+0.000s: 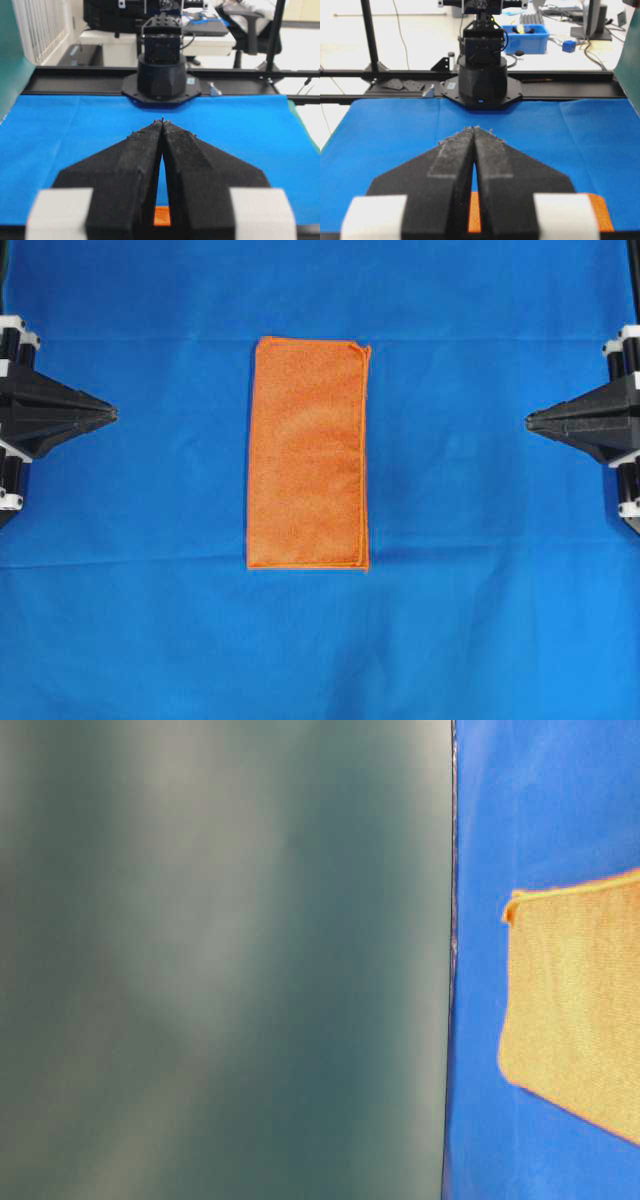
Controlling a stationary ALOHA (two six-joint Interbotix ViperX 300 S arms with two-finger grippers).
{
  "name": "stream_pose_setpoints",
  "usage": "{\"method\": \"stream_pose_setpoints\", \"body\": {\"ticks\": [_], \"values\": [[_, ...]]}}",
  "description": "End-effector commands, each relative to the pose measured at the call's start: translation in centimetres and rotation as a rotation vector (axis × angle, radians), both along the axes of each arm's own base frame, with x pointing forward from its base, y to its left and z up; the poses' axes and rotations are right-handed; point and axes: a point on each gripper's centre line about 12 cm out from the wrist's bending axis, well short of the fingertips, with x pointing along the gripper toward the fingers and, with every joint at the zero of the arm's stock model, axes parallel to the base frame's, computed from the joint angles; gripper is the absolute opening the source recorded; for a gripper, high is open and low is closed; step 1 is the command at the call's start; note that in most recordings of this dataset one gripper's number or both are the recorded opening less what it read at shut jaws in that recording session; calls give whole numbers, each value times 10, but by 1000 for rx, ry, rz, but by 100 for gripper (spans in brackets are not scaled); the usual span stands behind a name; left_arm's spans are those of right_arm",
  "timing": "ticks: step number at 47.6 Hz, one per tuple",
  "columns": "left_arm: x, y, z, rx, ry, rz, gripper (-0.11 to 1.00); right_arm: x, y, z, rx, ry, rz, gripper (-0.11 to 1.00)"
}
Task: Fold a vertical towel.
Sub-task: 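Move both grippers to the top corners of the orange towel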
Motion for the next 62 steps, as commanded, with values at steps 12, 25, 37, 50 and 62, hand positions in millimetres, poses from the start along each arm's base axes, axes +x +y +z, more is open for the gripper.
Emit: {"method": "stream_pose_setpoints", "body": {"ticks": [12, 25, 37, 50, 62], "values": [[28, 10, -7, -71, 75, 49, 0, 46, -30, -10, 90, 170, -130, 0], [66, 49, -49, -131, 242, 196, 0, 100, -78, -51, 138, 391, -271, 0], [90, 82, -99, -173, 384, 298, 9, 140, -114, -94, 151, 608, -327, 3], [111, 116, -144, -200, 473, 384, 78, 158, -144, -136, 149, 713, -369, 66], [124, 144, -183, -226, 539, 445, 75, 164, -163, -163, 158, 765, -396, 63]]}}
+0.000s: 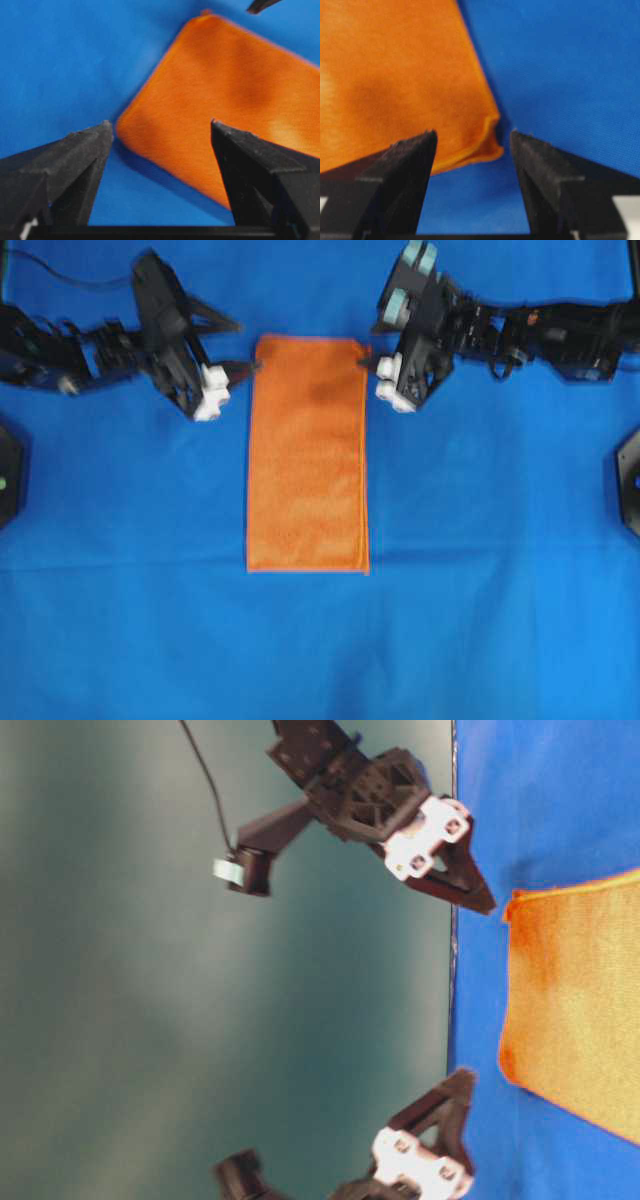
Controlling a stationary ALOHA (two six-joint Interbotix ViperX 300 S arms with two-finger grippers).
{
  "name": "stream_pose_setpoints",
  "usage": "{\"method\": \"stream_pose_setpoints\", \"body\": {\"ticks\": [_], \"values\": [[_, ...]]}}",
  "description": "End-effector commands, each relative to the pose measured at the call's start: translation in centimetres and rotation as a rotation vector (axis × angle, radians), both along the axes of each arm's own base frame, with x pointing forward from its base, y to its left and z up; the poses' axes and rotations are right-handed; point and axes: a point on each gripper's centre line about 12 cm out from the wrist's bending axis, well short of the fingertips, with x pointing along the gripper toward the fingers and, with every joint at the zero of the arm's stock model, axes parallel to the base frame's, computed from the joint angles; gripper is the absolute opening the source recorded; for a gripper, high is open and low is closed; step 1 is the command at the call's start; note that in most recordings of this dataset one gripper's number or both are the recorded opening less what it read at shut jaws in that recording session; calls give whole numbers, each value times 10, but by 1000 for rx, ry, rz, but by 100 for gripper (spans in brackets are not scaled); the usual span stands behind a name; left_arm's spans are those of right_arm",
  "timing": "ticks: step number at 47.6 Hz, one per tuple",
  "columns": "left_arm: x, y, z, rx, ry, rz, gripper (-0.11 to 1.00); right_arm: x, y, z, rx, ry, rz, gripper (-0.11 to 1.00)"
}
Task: Fold a vertical towel.
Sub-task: 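Move both grippers to the top corners of the orange towel, then close both grippers on the towel's top corners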
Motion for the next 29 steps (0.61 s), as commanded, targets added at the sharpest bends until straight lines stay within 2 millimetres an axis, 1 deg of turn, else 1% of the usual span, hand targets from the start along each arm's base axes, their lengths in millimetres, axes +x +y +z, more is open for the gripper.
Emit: {"method": "stream_pose_setpoints", "body": {"ticks": [1, 5, 12, 19, 21, 23, 26, 29], "values": [[9, 10, -2, 8, -15, 16, 75, 7, -7, 3, -16, -23, -3, 63], [12, 15, -12, -2, 6, 25, 75, 9, -11, -7, -12, -13, -9, 63], [17, 19, -22, -9, 24, 30, 74, 12, -16, -20, -6, 3, -14, 62], [20, 21, -29, -11, 46, 28, 71, 13, -16, -24, -5, 11, -12, 61], [21, 21, -29, -8, 52, 23, 67, 12, -16, -24, -4, 15, -11, 61], [21, 22, -30, -8, 60, 22, 59, 13, -16, -24, -4, 15, -11, 59], [22, 22, -32, -9, 74, 18, 43, 12, -16, -24, -4, 19, -10, 54], [23, 22, -33, 0, 91, 4, 27, 12, -14, -25, -3, 21, -7, 44]]}}
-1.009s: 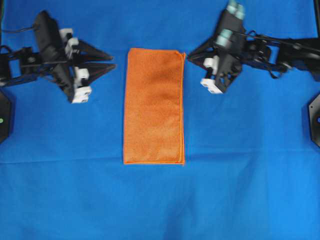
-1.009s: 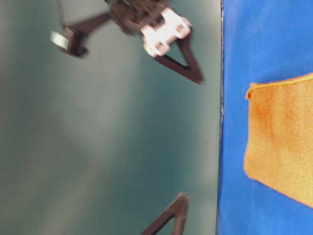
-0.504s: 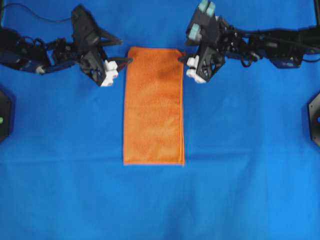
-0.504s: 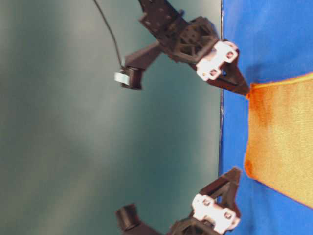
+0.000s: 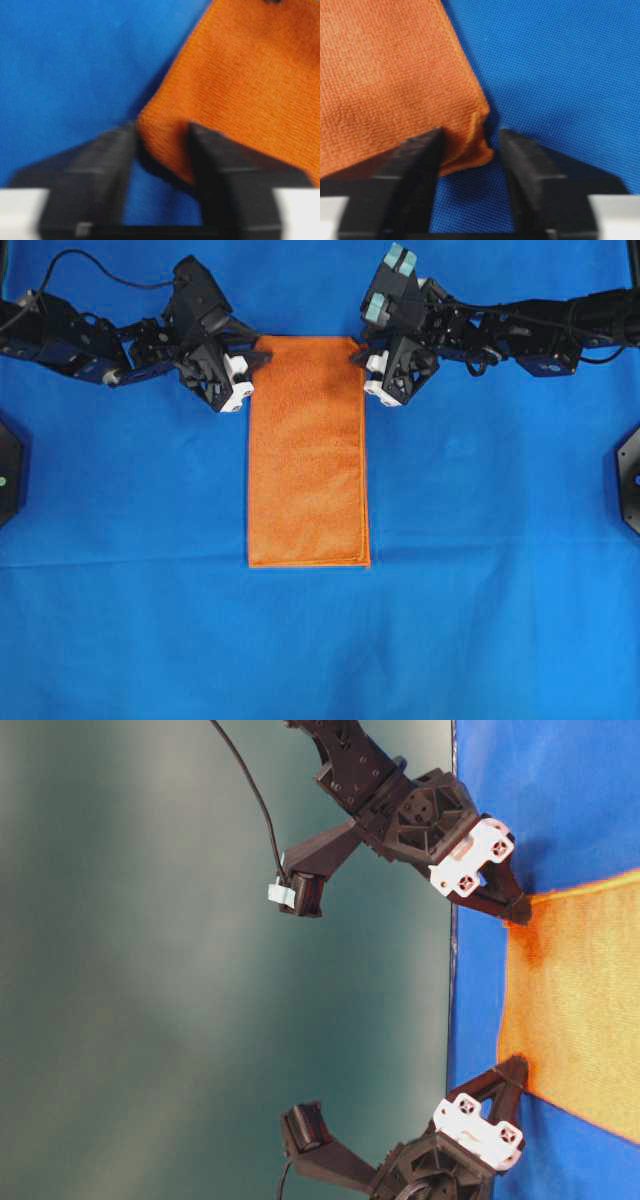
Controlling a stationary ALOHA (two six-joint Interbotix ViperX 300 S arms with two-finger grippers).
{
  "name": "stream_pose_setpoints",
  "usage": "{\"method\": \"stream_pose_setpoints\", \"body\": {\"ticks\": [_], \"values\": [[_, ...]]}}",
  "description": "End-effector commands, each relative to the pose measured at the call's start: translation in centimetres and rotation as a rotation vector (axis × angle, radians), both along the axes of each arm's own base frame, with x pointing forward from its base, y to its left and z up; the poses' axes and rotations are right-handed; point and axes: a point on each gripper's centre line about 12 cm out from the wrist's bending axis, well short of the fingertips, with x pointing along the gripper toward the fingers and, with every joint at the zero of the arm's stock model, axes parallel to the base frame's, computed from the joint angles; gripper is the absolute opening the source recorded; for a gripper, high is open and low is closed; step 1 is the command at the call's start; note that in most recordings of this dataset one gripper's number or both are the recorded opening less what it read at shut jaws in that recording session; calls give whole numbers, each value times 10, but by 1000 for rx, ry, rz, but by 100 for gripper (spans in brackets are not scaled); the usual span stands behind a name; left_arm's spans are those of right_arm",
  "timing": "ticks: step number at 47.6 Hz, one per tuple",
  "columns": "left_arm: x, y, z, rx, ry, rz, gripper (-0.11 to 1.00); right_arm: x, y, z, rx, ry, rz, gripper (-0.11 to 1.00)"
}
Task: Fold a vertical towel.
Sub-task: 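Close both grippers on the towel's top corners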
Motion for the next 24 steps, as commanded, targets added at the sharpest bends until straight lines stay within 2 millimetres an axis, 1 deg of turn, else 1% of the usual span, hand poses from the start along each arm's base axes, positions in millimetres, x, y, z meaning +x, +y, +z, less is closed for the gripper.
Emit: {"method": "stream_pose_setpoints", "body": {"ticks": [1, 4, 5, 7, 8, 20, 24], "values": [[6, 3, 7, 18, -8, -11, 22, 3, -2, 7, -12, -16, 3, 40], [7, 3, 4, 25, 15, -22, 7, 4, 0, 7, -12, -16, 8, 25], [7, 3, 3, 26, 22, -25, 4, 4, 0, 7, -12, -16, 8, 17], [8, 4, 3, 31, 33, -33, 3, 4, 0, 7, -12, -16, 8, 6], [8, 4, 3, 31, 35, -34, 3, 4, 0, 7, -11, -15, 8, 4], [12, 8, 8, 46, 32, -36, 3, 2, 1, 9, 7, -17, -10, 4], [13, 9, 15, 52, 27, -38, 3, -1, 0, 14, 5, -23, -18, 4]]}}
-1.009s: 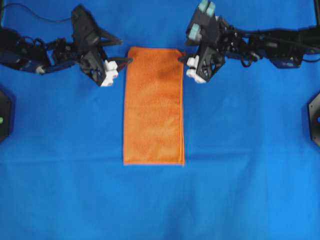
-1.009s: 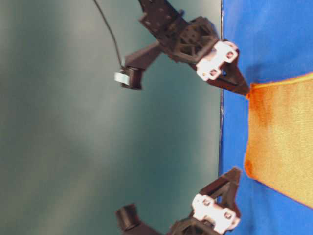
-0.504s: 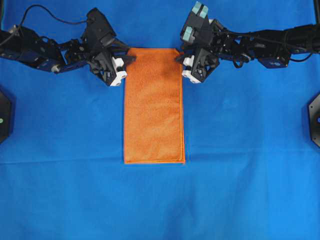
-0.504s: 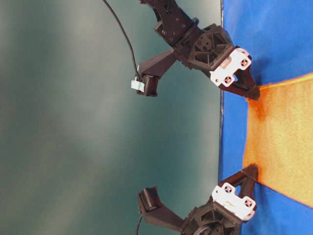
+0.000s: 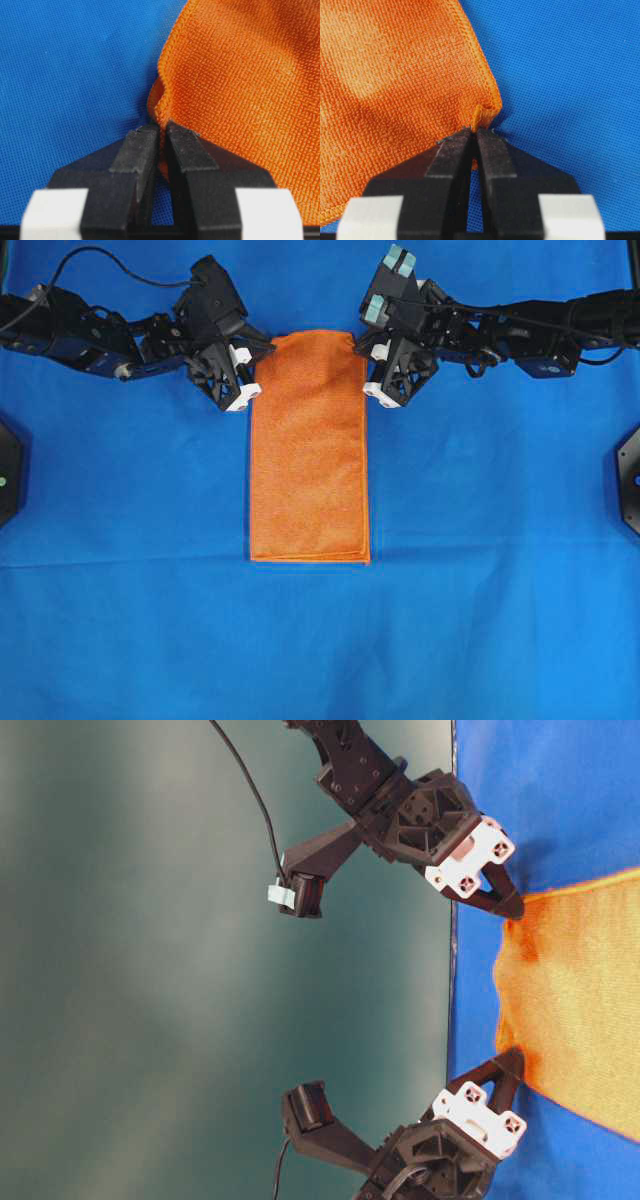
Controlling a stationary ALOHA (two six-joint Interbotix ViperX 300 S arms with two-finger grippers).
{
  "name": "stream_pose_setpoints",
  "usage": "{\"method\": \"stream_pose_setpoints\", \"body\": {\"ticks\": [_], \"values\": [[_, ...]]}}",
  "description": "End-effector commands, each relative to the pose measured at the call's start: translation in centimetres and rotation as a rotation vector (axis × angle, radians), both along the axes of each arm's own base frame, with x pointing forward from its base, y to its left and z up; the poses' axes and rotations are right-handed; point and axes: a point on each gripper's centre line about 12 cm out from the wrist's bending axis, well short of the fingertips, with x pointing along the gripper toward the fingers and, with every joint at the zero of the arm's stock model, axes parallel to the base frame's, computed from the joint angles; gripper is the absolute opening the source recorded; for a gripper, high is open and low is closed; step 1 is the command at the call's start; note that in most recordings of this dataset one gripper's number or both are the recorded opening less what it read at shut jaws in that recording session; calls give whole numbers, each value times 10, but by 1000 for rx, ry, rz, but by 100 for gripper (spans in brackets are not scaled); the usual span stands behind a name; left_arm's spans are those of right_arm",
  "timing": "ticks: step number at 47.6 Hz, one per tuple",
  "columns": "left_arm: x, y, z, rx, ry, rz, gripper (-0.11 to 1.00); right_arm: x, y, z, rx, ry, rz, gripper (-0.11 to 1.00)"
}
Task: Fold a vertical towel.
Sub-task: 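Close both grippers on the towel's top corners, then lift the top edge with both grippers, pulling slightly upward, then fold the top edge down toward the bottom edge with both grippers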
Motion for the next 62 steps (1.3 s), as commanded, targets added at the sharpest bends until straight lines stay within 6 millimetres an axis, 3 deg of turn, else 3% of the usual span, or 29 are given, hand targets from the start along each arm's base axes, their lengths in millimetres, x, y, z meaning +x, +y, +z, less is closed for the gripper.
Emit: {"method": "stream_pose_setpoints", "body": {"ticks": [1, 17, 32, 48, 62], "values": [[4, 5, 16, 17, -31, 6, 3, -2, -3, 15, -8, -27, -14, 4], [5, 35, 42, 90, -59, 35, 3, -14, -30, 34, -42, -72, -79, 4], [7, 60, 51, 123, -81, 78, 3, -22, -58, 42, -85, -86, -118, 4], [4, 55, 53, 114, -75, 73, 3, -20, -63, 53, -103, -99, -119, 4], [4, 31, 93, 135, -115, 18, 3, -26, -50, 84, -119, -123, -103, 4]]}}
